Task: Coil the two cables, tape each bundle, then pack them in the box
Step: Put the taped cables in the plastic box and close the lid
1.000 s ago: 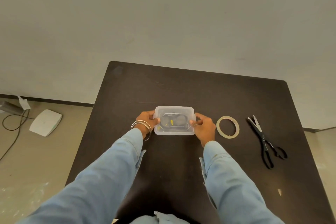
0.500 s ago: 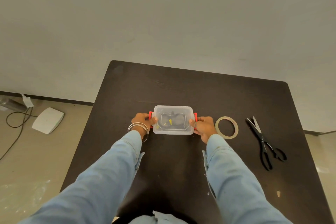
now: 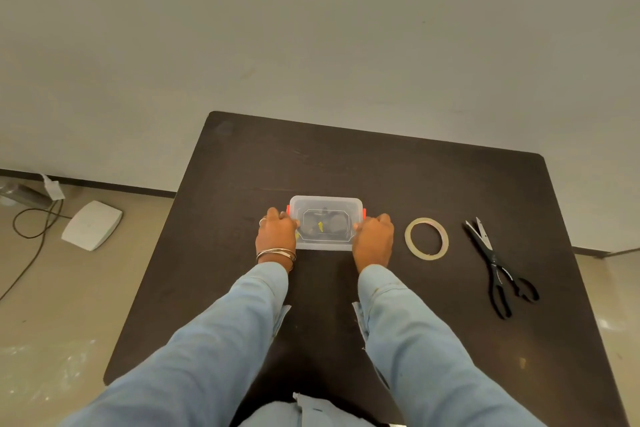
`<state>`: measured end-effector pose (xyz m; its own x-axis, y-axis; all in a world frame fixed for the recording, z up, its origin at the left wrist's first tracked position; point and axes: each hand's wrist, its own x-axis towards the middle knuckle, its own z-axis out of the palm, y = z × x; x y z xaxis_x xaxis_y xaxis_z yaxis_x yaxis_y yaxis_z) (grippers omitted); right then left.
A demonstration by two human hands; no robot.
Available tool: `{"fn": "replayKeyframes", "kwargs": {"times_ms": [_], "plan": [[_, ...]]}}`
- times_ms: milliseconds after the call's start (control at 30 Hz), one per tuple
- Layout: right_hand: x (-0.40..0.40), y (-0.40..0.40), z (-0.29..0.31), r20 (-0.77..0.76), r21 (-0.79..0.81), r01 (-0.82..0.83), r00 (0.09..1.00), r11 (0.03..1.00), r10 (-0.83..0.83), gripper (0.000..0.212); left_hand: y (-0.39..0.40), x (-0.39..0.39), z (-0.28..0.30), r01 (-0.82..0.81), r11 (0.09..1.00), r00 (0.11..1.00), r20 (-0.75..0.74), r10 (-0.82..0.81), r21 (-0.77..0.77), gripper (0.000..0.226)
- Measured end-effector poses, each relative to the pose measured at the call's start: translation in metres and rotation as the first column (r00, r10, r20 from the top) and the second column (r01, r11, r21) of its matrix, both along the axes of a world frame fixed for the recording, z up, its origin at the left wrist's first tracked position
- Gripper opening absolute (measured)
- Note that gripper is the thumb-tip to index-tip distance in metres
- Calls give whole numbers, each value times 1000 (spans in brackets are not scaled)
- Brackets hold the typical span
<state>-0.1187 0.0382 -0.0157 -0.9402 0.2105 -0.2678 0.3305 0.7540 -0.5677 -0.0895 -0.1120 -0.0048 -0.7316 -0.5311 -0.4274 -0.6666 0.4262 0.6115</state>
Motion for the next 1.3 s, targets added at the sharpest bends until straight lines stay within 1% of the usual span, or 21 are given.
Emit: {"fn": "replayKeyframes", "kwargs": {"times_ms": [67,100,167,200,233,300,367,433,500,533,600,633,700,767,800,867,1033,1100,1167,1233,1300], "plan": [[0,0,3,88,13,75,993,997,-76,30,-1,3,-1,-1,1000,1000,-4,1,1,29],[1,2,2,87,13,60,994,998,-61,29,-1,3,0,-26,999,1000,-3,26,26,30],[7,3,1,42,10,-88,995,996,88,29,1,4,1,-46,999,999,15,46,20,30],[10,4,1,50,22,-143,989,990,141,32,3,4,2,-31,999,999,40,31,8,30],[9,4,1,65,27,-158,986,987,156,34,5,3,3,-24,1000,997,77,24,7,31],[6,9,2,116,-29,-136,984,990,138,36,7,-1,6,-96,995,989,119,92,28,33],[1,21,7,105,-110,-124,985,986,135,30,11,-7,9,-199,975,976,111,188,99,32],[-3,41,13,74,-186,-96,991,978,112,26,18,-18,8,-265,940,964,78,254,215,31],[-10,68,22,7,-283,-47,999,958,51,21,34,-34,14,-277,891,958,29,286,360,33],[-15,83,28,-23,-315,-20,1000,949,13,19,45,-42,21,-270,852,954,6,299,448,29],[-25,117,37,-68,-373,38,995,927,-68,17,73,-57,37,-236,769,954,-8,299,594,10],[-31,136,40,-81,-411,69,990,909,-112,18,90,-64,45,-214,735,960,-2,281,644,6],[-46,175,45,-102,-453,131,975,882,-197,22,126,-79,54,-171,678,975,22,223,715,7],[-64,215,47,-115,-444,205,952,872,-283,26,166,-94,55,-137,630,985,39,166,764,9],[-74,235,47,-115,-440,234,943,867,-313,29,185,-101,54,-128,614,989,51,142,779,10],[-95,272,43,-110,-440,269,931,857,-348,30,222,-118,51,-93,609,994,44,95,788,13],[-142,340,21,-96,-410,337,908,848,-407,19,295,-168,44,-66,619,998,40,55,782,34],[-156,356,15,-97,-404,341,906,849,-411,17,315,-184,42,-40,622,999,38,16,782,37],[-168,367,9,-94,-402,330,913,854,-397,20,330,-196,38,-6,624,1000,22,-18,781,44],[-177,374,3,-90,-388,303,927,870,-363,24,340,-206,32,-5,622,1000,20,-17,783,57],[-183,379,-5,-86,-392,288,934,874,-346,27,345,-213,26,-21,616,1000,29,-3,787,62]]}}
